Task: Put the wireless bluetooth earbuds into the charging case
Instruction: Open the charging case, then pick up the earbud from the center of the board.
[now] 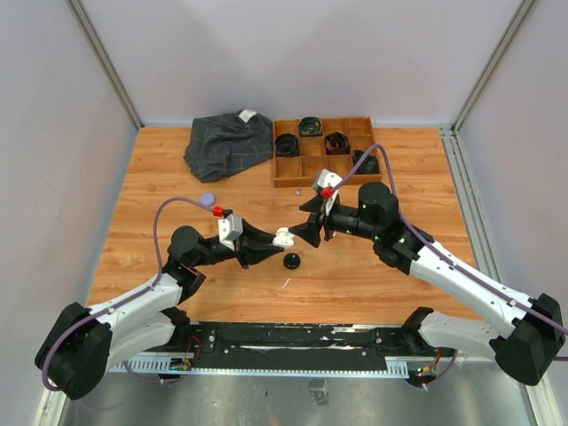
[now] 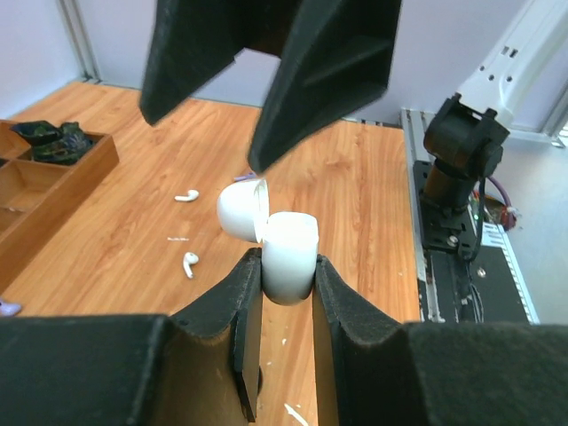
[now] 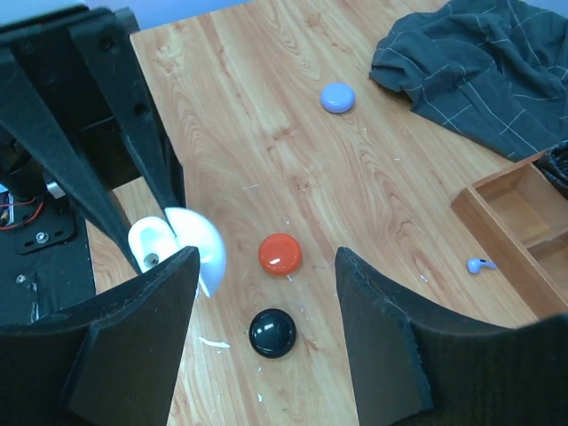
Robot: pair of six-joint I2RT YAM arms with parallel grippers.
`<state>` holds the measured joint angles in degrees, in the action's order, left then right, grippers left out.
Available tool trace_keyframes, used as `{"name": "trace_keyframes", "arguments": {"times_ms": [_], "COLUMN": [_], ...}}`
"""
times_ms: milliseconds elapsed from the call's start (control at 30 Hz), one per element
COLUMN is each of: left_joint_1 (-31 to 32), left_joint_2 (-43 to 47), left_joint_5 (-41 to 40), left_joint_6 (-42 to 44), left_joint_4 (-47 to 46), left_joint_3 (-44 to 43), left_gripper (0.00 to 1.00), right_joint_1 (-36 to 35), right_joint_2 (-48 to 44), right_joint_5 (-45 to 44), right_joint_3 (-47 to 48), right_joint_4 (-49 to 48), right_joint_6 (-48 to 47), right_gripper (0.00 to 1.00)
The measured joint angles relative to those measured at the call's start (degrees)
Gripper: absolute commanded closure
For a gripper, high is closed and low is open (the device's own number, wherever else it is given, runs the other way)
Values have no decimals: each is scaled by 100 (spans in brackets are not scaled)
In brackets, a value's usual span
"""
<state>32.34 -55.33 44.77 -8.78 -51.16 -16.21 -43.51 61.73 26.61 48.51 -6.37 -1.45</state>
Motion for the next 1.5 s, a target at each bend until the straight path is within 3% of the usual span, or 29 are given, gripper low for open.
{"name": "trace_keyframes", "arguments": {"times_ms": [200, 333, 533, 667, 1100, 1500], "left_joint_1": [48, 48, 50, 50, 50, 50], "left_joint_2": [-2, -52, -396, -590, -664, -605], "left_joint_5": [-79, -586, -1318, -1561, -1733, -1770], "left_joint_6": [122, 240, 334, 428, 597, 588], "left_joint_4": [33, -11, -1117, -1556, -2352, -2371], "left_joint_3": [155, 343, 1261, 1429, 1569, 1569], "left_gripper": [100, 100, 100, 100, 100, 100], "right_joint_1": [0, 0, 105, 278, 831, 994], "right_joint_2": [50, 221, 492, 822, 2267, 3554], "right_joint_5": [-278, -442, -876, -1244, -2667, -3167], "right_joint_3": [122, 361, 643, 802, 890, 1137], "right_joint_4": [101, 435, 1141, 1650, 2159, 2096], "right_joint_6": [20, 15, 22, 109, 767, 1005], "right_gripper": [33, 33, 31, 31, 31, 34]}}
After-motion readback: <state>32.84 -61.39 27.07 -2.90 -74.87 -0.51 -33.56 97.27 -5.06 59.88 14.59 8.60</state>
